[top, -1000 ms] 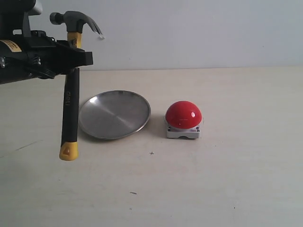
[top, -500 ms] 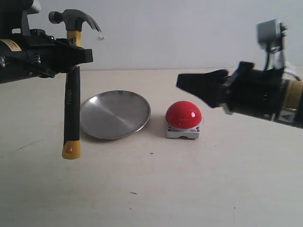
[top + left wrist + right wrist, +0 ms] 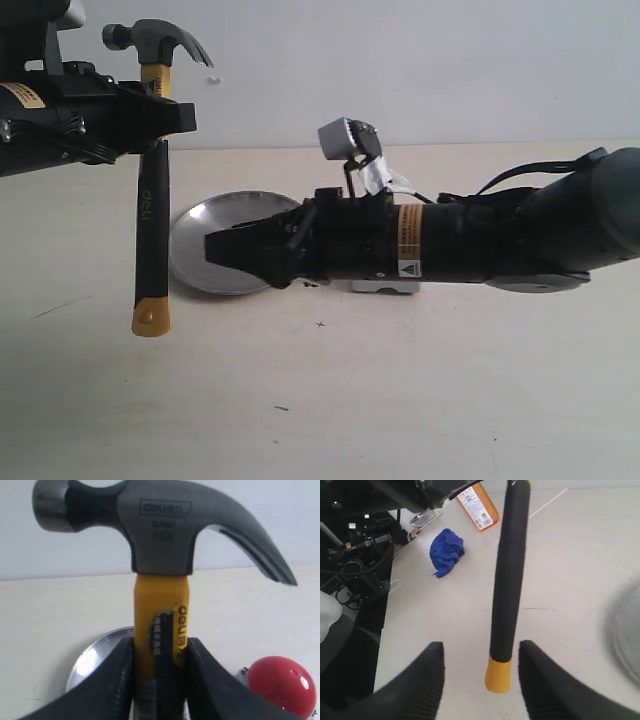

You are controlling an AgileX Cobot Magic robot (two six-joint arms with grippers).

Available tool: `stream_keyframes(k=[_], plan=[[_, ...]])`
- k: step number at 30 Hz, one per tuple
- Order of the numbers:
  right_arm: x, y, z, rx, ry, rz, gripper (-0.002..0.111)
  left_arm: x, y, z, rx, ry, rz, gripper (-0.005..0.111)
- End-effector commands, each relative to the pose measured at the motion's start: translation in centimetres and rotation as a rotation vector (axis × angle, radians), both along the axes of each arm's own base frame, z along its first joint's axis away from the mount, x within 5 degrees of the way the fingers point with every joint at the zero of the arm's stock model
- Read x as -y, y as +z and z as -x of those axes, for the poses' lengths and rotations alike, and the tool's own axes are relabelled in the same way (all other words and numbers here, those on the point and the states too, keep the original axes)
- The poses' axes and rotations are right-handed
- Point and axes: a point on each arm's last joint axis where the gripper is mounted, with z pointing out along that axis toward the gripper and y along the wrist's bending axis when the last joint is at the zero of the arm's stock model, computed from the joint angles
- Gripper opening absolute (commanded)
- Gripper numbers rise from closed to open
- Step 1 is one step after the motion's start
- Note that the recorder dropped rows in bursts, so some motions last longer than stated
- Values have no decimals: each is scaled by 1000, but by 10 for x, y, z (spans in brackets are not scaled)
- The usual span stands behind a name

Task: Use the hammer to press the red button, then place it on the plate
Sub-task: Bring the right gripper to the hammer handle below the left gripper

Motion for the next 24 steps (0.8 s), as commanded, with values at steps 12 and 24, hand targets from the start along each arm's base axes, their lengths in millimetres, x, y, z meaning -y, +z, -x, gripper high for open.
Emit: stream_keyframes(k=[12,24], plan=[[-49,8,-11,104,-138,35,80,0,15,-1,97,9,34,0],[-52,-12,-17,128,-163,0,80,5,15,1,96,-5,36,0]])
